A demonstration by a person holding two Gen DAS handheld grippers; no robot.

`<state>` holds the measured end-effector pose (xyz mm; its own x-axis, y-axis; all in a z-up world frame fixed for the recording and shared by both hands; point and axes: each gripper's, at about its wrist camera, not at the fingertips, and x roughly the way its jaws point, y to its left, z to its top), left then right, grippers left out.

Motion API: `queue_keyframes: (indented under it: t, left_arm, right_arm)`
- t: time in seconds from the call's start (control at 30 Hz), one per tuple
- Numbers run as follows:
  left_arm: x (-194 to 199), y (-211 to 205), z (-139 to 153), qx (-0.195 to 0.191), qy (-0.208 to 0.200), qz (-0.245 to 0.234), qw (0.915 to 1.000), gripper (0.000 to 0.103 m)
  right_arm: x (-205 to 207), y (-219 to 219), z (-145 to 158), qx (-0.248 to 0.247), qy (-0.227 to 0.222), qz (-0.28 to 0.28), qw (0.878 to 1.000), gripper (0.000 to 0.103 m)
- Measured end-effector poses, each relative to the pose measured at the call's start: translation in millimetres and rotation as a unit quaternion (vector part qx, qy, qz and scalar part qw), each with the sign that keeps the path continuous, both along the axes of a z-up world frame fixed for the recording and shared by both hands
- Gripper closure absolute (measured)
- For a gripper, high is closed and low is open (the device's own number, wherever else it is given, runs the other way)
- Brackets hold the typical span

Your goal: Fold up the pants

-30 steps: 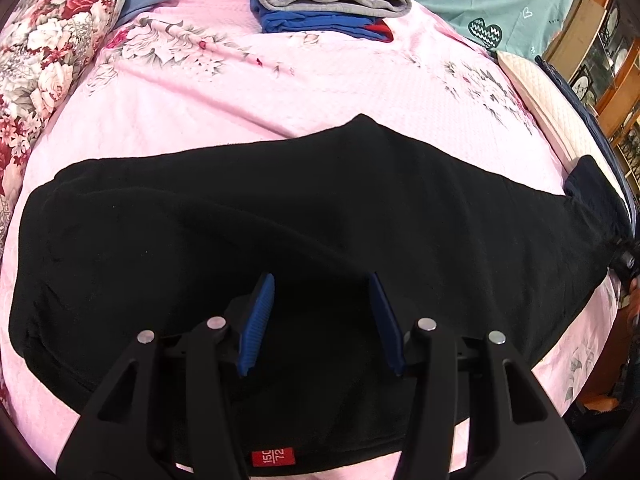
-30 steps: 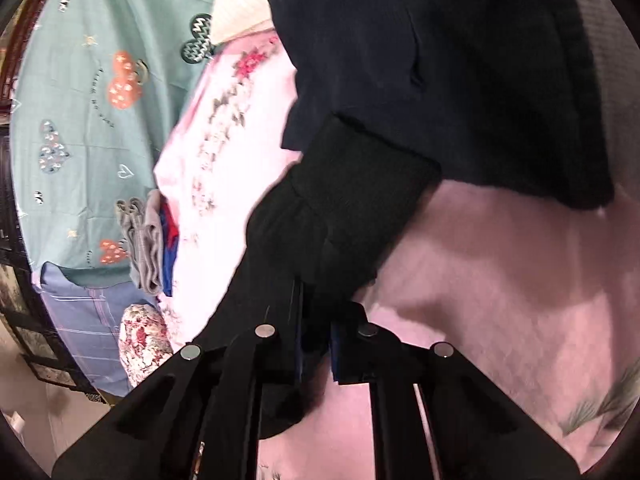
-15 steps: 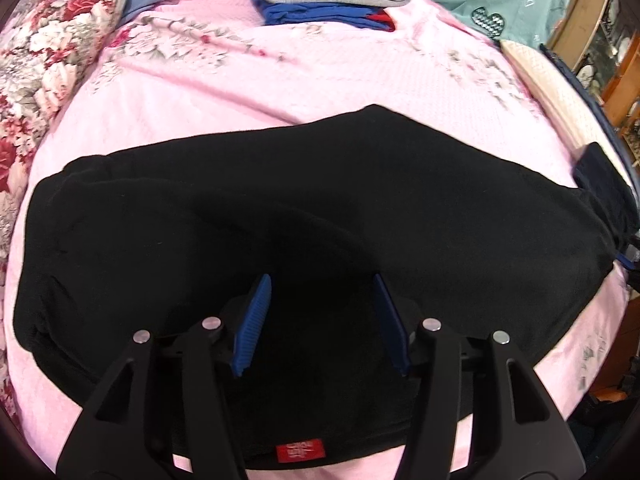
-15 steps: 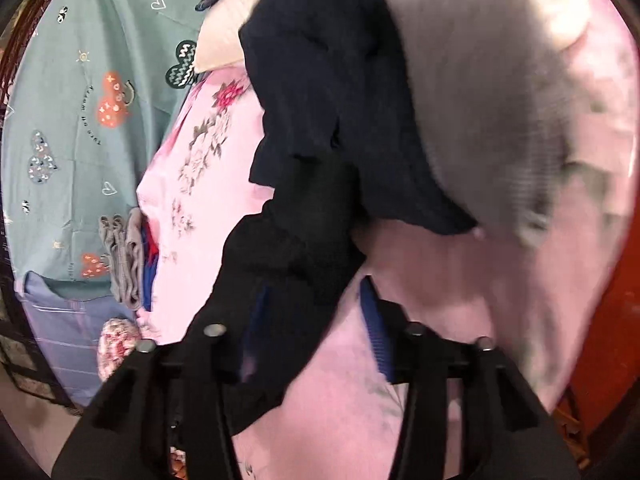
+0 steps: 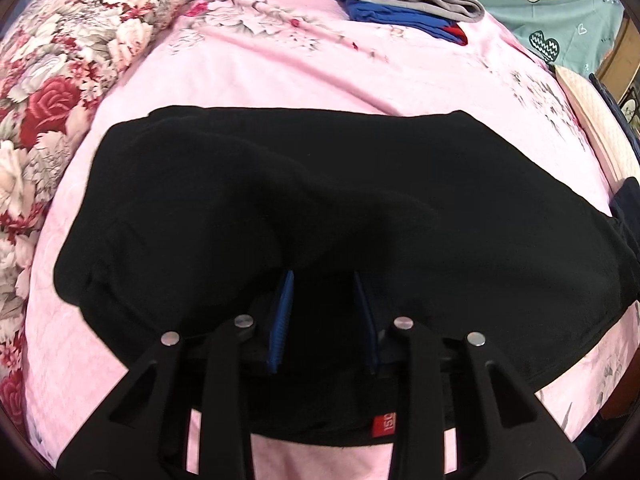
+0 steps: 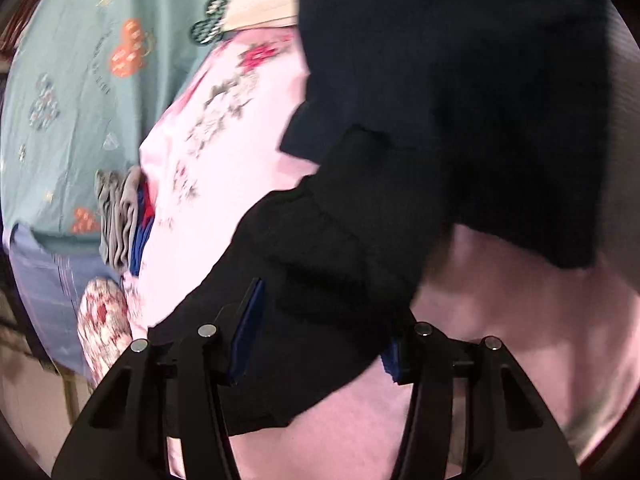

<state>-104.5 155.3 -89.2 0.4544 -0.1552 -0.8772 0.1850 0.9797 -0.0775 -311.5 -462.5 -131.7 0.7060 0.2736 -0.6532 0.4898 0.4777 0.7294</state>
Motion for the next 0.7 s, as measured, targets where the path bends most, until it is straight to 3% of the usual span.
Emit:
queue_keyframes:
  t: [0.03, 0.2, 0.27, 0.3, 0.37, 0.47, 0.6, 0.7]
  left_arm:
    - [-2, -1, 2, 0.007, -0.005, 0.001, 1.0000, 0.071]
    - [-15, -10, 22, 0.001, -0.035, -0.016, 0.9993, 0.067]
    - [-18, -10, 25, -0.004, -0.047, -0.019, 0.9987, 0.051]
    - [-18, -9, 21, 0.010, -0.044, -0.013, 0.9989, 0.050]
    - [-13, -7, 2, 0.028, -0.019, -0.009, 0.9994, 0.050]
    - [-13, -10, 4, 0.033, -0.027, -0.010, 0.9990, 0.052]
    - [-12, -31, 19, 0.036, -0.046, -0.027, 0.9979, 0.052]
    - [-10, -65, 23, 0.073, -0.075, -0.044, 0.9936, 0.051]
  right_arm:
    - [0, -1, -6, 0.022, -0.010, 0.000, 1.000, 0.086]
    - [-19, -1, -1, 0.054, -0.094, -0.027, 0.994, 0.091]
    - [-26, 3, 17, 0.042, -0.136, -0.028, 0.989, 0.091]
    - [-28, 6, 21, 0.031, -0.145, -0.027, 0.989, 0.091]
    - [-28, 7, 13, 0.030, -0.126, -0.033, 0.991, 0.091]
    - [-25, 2, -12, 0.044, -0.070, -0.045, 0.996, 0.091]
    - [-23, 6, -6, 0.034, -0.076, -0.045, 0.996, 0.092]
    - [-19, 10, -5, 0.012, -0.060, -0.043, 0.997, 0.092]
